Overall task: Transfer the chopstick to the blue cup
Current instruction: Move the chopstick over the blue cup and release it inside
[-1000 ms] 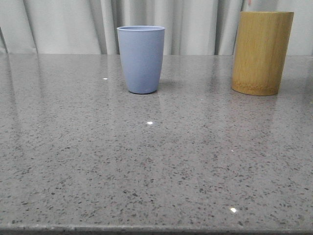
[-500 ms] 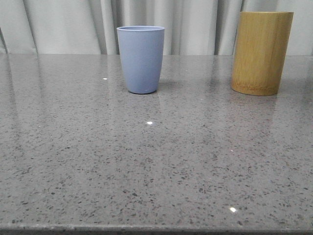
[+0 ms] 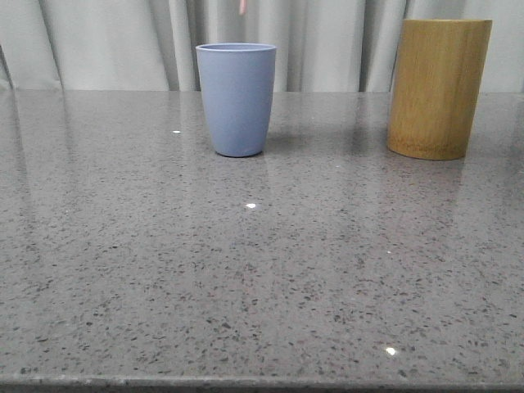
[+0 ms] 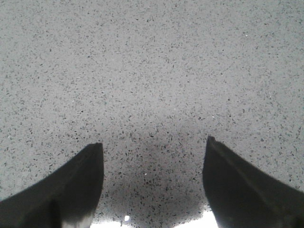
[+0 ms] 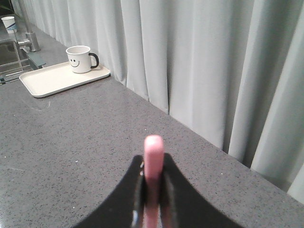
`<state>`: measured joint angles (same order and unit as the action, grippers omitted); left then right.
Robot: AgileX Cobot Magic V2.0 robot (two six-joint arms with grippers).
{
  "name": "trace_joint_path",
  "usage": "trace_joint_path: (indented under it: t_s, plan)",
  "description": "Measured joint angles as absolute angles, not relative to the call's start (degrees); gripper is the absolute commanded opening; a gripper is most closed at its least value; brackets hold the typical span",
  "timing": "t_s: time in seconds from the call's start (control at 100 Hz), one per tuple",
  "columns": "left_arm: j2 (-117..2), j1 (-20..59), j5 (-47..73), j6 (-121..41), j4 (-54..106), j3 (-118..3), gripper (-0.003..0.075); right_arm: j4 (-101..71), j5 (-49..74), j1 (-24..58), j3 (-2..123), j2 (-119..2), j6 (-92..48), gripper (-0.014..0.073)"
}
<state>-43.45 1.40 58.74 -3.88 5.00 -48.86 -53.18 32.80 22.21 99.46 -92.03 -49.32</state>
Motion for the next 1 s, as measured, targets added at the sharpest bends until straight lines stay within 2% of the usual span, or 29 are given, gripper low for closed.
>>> trace_joint_path:
  t_s: [0.8, 0.9, 1.0]
  plan:
    - [-43.45, 1.40, 58.74, -3.88, 5.08, -48.86, 0.0441, -53.40, 31.20, 23.33, 99.46, -102.44, -50.18, -0.0061]
    - [-43.45, 1.40, 58.74, -3.88, 5.08, -48.86, 0.0441, -53.40, 31.50, 23.33, 99.46, -102.44, -50.18, -0.0015]
    - [-43.45, 1.40, 58.74, -3.88, 5.08, -48.86, 0.0441, -53.40, 31.64, 23.33, 99.46, -102.44, -50.18, 0.0085]
